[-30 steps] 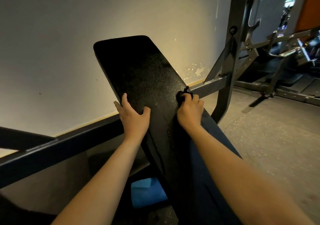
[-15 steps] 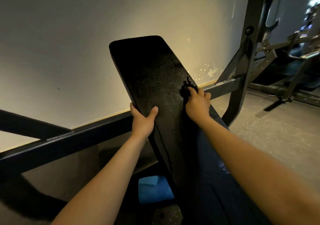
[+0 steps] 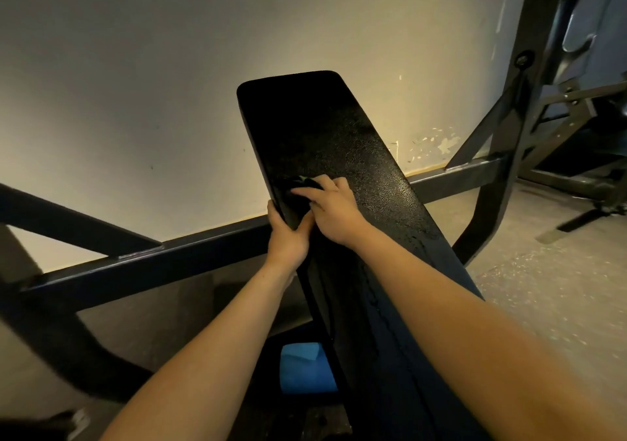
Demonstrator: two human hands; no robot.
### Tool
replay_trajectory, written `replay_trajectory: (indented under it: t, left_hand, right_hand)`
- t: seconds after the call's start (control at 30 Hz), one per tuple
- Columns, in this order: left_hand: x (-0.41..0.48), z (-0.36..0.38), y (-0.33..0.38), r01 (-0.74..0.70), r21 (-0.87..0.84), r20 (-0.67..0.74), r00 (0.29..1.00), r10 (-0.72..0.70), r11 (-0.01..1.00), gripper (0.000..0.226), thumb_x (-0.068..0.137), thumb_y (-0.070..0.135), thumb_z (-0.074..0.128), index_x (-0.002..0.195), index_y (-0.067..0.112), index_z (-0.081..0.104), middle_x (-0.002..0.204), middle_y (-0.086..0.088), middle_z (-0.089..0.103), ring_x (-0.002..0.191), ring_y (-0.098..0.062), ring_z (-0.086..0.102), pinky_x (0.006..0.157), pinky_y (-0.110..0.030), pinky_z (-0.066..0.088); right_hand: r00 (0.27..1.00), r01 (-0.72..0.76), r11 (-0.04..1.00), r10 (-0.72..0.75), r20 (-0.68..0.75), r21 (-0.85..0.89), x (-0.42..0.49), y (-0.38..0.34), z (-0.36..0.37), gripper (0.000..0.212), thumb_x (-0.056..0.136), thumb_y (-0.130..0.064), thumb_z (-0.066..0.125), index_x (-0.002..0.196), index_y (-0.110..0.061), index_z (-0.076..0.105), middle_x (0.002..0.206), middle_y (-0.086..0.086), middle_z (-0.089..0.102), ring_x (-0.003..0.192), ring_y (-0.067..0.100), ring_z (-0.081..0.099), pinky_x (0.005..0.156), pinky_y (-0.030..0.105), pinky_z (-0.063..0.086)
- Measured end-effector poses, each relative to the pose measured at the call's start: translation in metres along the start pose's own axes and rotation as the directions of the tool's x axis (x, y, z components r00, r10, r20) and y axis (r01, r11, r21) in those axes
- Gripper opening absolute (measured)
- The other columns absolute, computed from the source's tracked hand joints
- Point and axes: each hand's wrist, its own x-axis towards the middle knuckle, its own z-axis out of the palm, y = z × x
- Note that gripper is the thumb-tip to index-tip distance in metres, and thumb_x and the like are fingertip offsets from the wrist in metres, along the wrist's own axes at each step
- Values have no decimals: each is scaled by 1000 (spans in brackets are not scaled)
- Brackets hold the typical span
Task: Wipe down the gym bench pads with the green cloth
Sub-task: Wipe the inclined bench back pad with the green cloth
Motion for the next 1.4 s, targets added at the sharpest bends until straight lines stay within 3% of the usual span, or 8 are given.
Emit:
replay_trajectory:
  t: [0.23,0.4,0.5,0.63,0.8,1.13,1.2,1.4]
  left_hand:
    - [-10,14,6,103,62,-92,991,-97,993,83,100,42,56,159,34,-3,154,-2,40,136,-27,46,111,-41,41]
    - [-13,12,12,144,101,-83,987,-136,984,81,102,42,51,159,34,-6,156,-4,38,138,-28,43,112,-40,37]
    - [-13,8,9,132,105,-60,990,-126,986,81,102,42,51,158,36,-8,156,-5,37,138,-29,43,112,-43,38]
    - [-15,7,3,112,103,-40,993,-108,988,81,101,41,51,156,43,-8,152,-11,38,128,-31,50,105,-47,45]
    - [-36,12,6,169,256,-18,985,-170,952,92,100,46,52,153,40,-22,160,-14,21,139,-34,39,109,-46,38]
    - [-33,2,-1,103,255,78,989,-127,961,93,101,42,52,152,41,-26,164,-11,6,142,-35,34,114,-49,31]
    - [-32,0,-2,99,254,105,986,-129,962,94,101,42,52,151,41,-28,164,-11,3,144,-35,31,115,-49,29]
    - [-26,-13,2,139,210,210,960,-184,968,101,98,40,58,148,45,-30,163,-14,5,142,-40,33,111,-49,36]
  right_hand:
    - [941,-284,952,253,-225,-118,-27,37,-12,48,97,-14,42,142,-28,52,140,7,48,110,36,40,94,44,38]
    - [853,-496,866,473,-219,-63,-36,44,-23,47,101,-17,39,148,-23,43,142,11,41,118,38,35,100,46,31]
    - [883,-444,896,435,-176,-14,-37,19,-18,49,104,-26,37,152,-22,35,146,13,39,121,37,34,100,45,30]
    - [988,-143,988,139,-71,-50,-51,-9,0,57,98,-17,40,154,-26,31,149,7,41,120,33,33,97,44,30]
    - [967,-248,959,237,-95,-139,-66,9,-13,58,93,-8,45,147,-29,44,150,1,43,122,30,33,99,42,32]
    - [551,-787,602,784,-288,133,-92,46,-41,60,95,-3,40,149,-29,42,145,6,45,120,34,33,105,41,31]
    - [582,-746,632,772,-255,211,-81,21,-29,57,96,-5,39,148,-29,44,142,9,45,121,34,33,109,43,32]
    - [882,-419,870,458,-111,261,-62,-46,-3,50,98,-6,40,143,-23,52,129,-8,48,124,26,30,111,31,27]
